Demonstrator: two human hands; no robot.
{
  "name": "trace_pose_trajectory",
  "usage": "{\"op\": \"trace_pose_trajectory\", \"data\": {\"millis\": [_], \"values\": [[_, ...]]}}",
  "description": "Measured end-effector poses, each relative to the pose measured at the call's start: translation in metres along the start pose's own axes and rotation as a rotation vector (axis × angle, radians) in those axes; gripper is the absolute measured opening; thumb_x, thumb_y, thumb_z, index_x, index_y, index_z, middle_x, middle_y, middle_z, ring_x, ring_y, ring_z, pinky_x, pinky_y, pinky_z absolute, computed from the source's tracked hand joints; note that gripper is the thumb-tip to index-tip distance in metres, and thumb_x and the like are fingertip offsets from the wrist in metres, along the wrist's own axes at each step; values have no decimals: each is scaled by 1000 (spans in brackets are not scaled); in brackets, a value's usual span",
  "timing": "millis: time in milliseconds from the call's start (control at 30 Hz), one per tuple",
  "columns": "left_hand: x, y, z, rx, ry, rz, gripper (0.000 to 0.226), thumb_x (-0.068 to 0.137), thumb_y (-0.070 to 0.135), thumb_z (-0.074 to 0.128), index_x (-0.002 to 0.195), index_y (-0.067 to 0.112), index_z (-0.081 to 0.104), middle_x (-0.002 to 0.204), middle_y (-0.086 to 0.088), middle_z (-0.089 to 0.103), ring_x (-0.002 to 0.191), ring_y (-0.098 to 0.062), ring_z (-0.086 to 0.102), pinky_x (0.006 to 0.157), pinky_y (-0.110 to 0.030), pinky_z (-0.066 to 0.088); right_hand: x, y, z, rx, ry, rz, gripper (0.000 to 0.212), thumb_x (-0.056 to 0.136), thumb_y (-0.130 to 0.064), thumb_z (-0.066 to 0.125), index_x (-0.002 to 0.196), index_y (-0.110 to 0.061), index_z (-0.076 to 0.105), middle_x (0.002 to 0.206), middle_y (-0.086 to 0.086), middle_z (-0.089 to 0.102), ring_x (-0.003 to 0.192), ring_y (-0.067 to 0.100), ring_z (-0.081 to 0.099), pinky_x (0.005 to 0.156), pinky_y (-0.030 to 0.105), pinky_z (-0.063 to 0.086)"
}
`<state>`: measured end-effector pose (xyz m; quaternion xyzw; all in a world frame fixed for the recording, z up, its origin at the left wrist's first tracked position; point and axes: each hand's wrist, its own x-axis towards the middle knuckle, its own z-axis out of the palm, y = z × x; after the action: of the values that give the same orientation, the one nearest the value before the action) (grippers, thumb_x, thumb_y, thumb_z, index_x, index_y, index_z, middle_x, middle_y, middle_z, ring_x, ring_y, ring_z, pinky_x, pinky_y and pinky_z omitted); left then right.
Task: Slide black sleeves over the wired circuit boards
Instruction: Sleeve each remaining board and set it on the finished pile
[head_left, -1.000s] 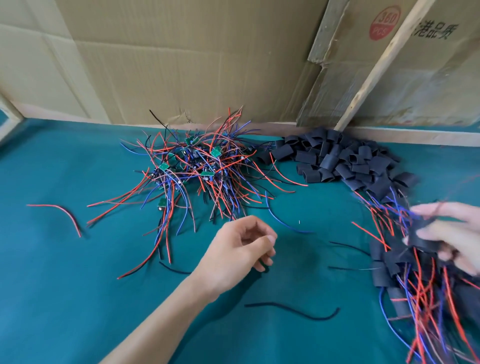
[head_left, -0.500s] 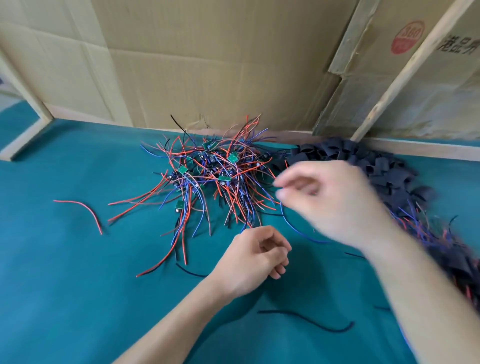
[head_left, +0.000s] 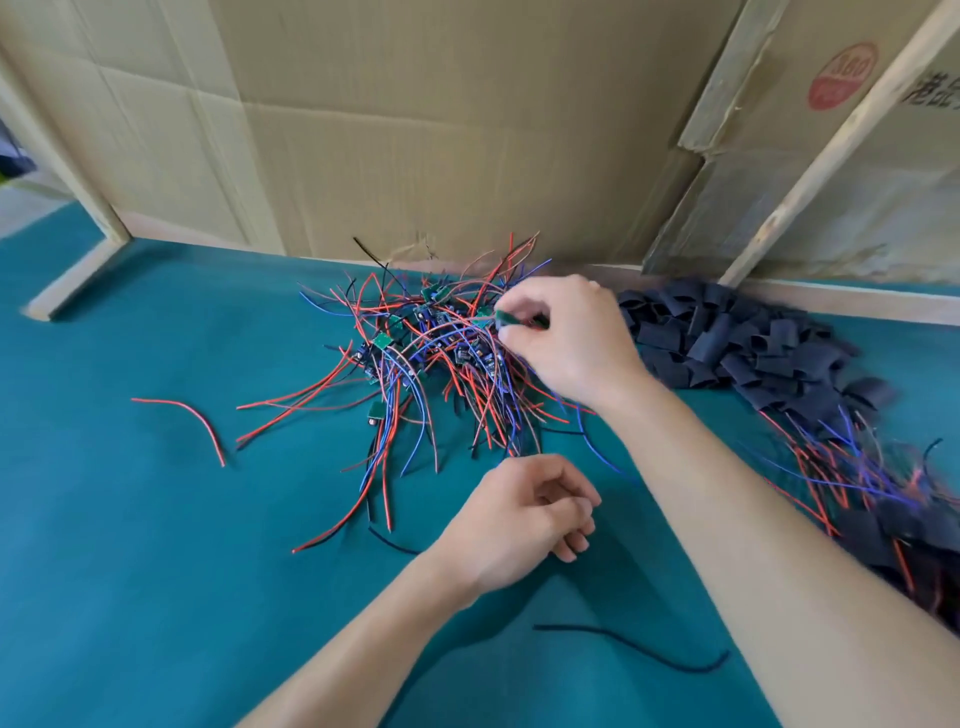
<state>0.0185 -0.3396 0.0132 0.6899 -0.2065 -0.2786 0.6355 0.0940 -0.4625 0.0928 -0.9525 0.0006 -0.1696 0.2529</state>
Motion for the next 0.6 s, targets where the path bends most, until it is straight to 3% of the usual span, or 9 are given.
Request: {"op": "trace_pose_trajectory", "data": {"millis": [133, 233, 300, 433, 533, 600], "values": [[0, 2, -2, -76, -17, 9, 12, 100, 5, 56, 99, 0, 66, 81, -8, 70, 68, -18, 66, 60, -24, 53, -10, -2, -64, 341, 67, 36, 5, 89, -20, 77, 92, -23, 79, 77, -6, 75, 69, 6, 67, 70, 25, 49], [0, 5, -2, -233, -14, -4, 28, 97, 30, 52, 104, 9, 68, 91, -13, 75, 76, -25, 71, 63, -26, 53, -34, 4, -93, 904, -80, 167, 10, 90, -12, 72, 99, -11, 75, 80, 4, 76, 65, 15, 70, 70, 26, 60], [3, 6, -1, -347, -2, 1, 45, 97, 49, 44, 116, 15, 67, 103, -16, 76, 85, -31, 74, 68, -30, 56, -60, 14, -85, 1063, -176, 328, 20, 91, -13, 66, 107, -2, 71, 87, 13, 77, 66, 20, 71, 69, 27, 61], [5, 5, 2, -460, 24, 21, 45, 98, 56, 42, 103, 29, 77, 101, -10, 76, 88, -30, 74, 74, -37, 60, -117, 22, -39, 956, -281, 519, 13, 101, -9, 60, 103, -8, 73, 85, 11, 78, 62, 18, 70, 65, 28, 58], [4, -1, 4, -424, 15, 15, 45, 98, 50, 45, 104, 20, 78, 94, -12, 72, 84, -28, 71, 83, -46, 60, -132, 31, -27, 607, -317, 389, 10, 98, -19, 67, 90, -20, 73, 75, 6, 77, 63, 18, 69, 72, 39, 58], [3, -4, 3, -374, -3, 21, 43, 102, 42, 44, 95, 14, 76, 88, -18, 67, 82, -32, 68, 80, -43, 60, -125, 37, -33, 396, -404, 268, 16, 95, -28, 69, 83, -18, 68, 69, 5, 75, 61, 20, 71, 72, 37, 57]]}}
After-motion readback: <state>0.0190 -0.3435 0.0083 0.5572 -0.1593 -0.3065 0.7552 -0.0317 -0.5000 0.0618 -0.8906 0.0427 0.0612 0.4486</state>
